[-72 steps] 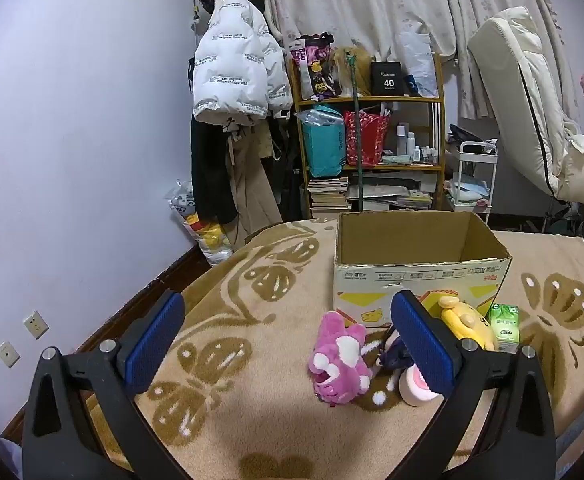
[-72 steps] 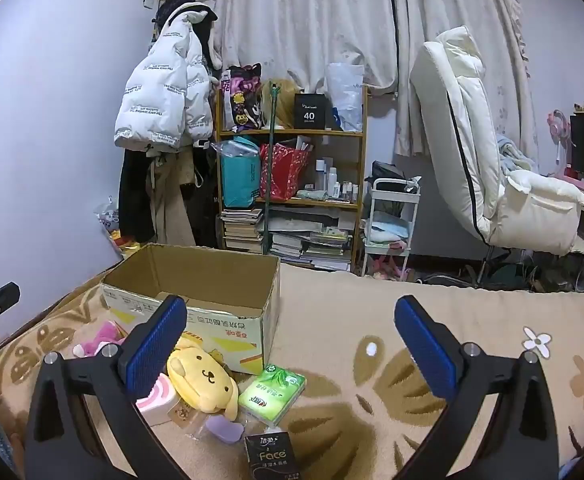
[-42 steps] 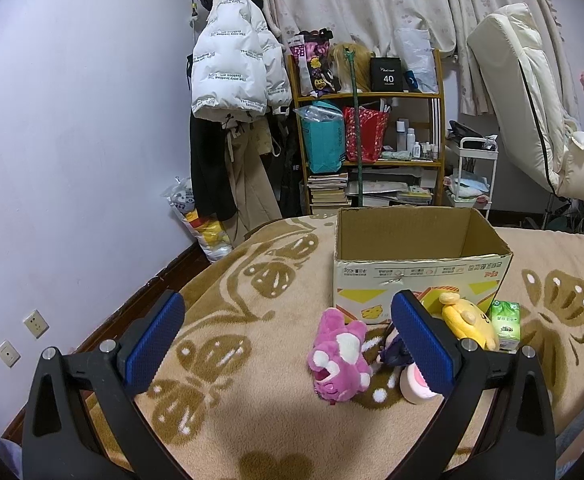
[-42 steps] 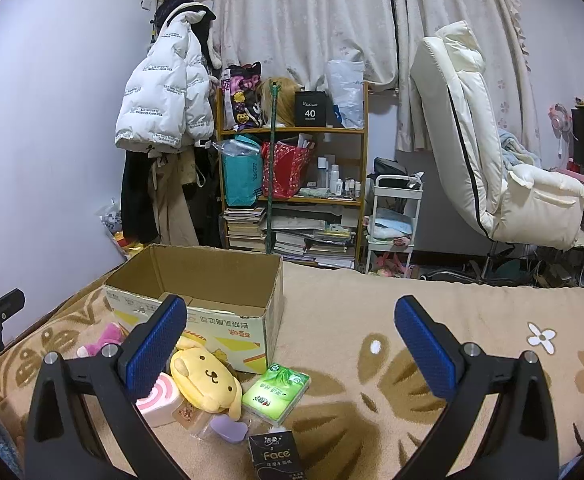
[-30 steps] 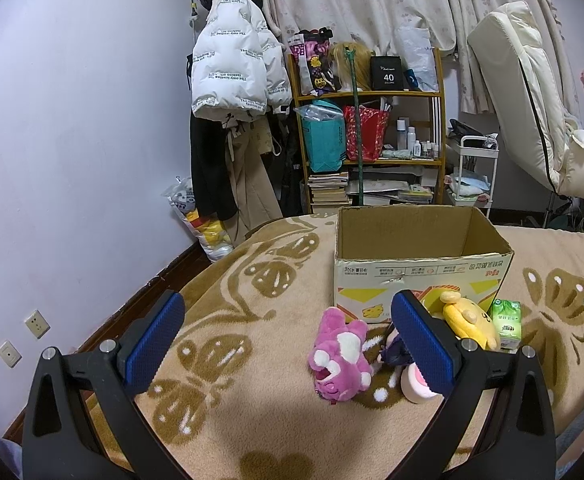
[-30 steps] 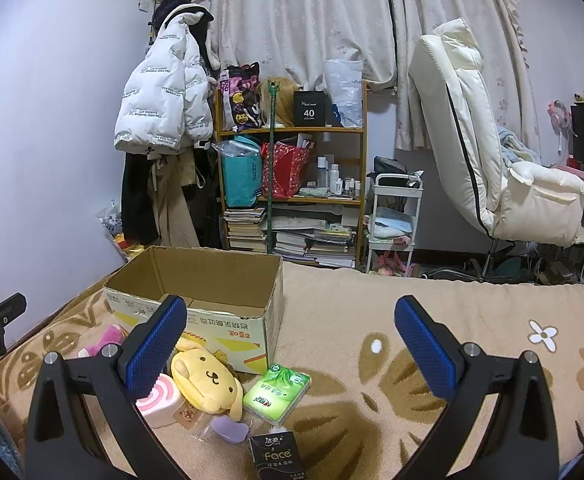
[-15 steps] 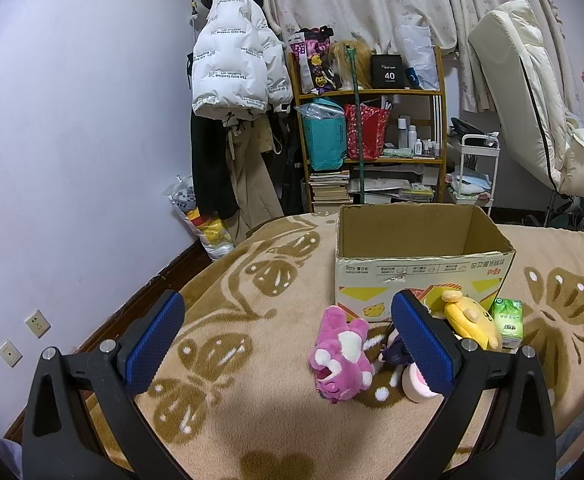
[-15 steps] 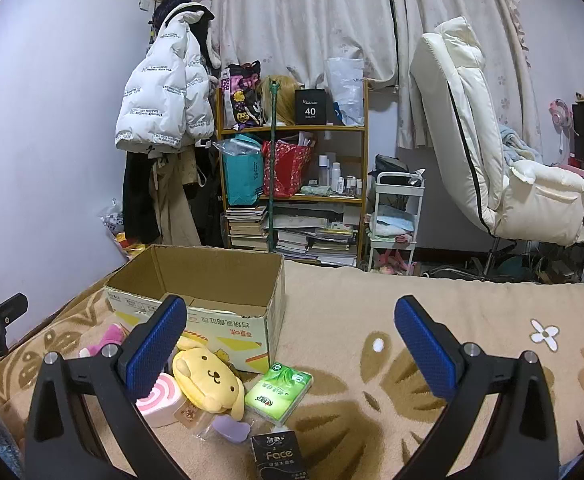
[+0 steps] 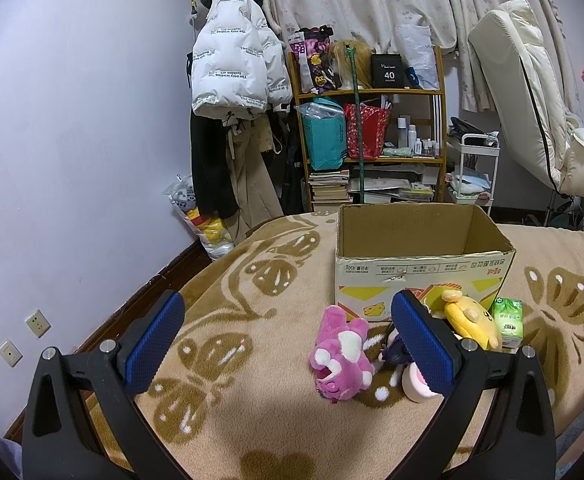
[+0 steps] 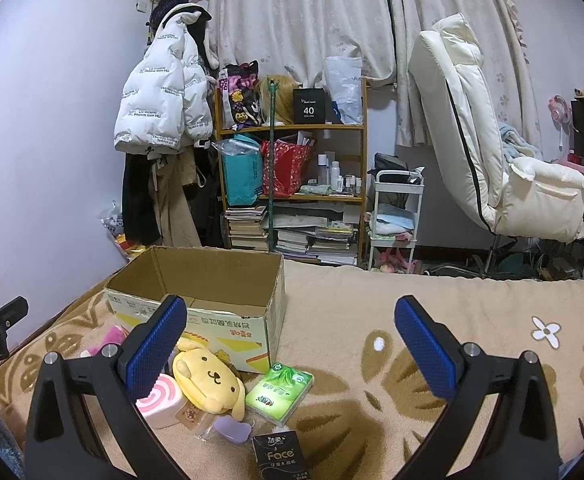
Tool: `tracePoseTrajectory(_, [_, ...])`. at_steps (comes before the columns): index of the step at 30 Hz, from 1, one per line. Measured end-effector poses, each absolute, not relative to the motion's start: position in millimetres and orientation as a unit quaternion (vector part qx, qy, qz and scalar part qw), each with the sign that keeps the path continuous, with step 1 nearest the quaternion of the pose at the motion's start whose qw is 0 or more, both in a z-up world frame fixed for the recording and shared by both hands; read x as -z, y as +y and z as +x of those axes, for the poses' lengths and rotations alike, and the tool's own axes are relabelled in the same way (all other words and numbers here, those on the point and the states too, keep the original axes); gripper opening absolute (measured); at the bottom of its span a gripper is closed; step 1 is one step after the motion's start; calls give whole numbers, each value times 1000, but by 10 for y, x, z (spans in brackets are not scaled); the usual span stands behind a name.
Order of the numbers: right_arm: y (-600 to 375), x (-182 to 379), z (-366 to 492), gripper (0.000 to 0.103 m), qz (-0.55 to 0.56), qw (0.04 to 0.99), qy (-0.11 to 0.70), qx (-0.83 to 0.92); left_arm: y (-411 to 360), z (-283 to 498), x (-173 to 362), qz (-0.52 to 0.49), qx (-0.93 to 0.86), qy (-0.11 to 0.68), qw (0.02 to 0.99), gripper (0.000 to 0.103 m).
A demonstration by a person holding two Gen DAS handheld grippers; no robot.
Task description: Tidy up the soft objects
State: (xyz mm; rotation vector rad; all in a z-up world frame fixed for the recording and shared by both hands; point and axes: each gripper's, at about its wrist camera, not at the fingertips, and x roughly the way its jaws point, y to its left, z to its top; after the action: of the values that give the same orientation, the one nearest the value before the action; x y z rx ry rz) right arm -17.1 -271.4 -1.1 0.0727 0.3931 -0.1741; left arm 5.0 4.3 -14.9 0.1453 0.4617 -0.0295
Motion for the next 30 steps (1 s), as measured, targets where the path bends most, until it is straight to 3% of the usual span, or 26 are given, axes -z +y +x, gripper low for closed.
tracePoseTrajectory(30, [-2734,57,-176,103,40,976,194,86,82,21,157,71,13,224,972,102])
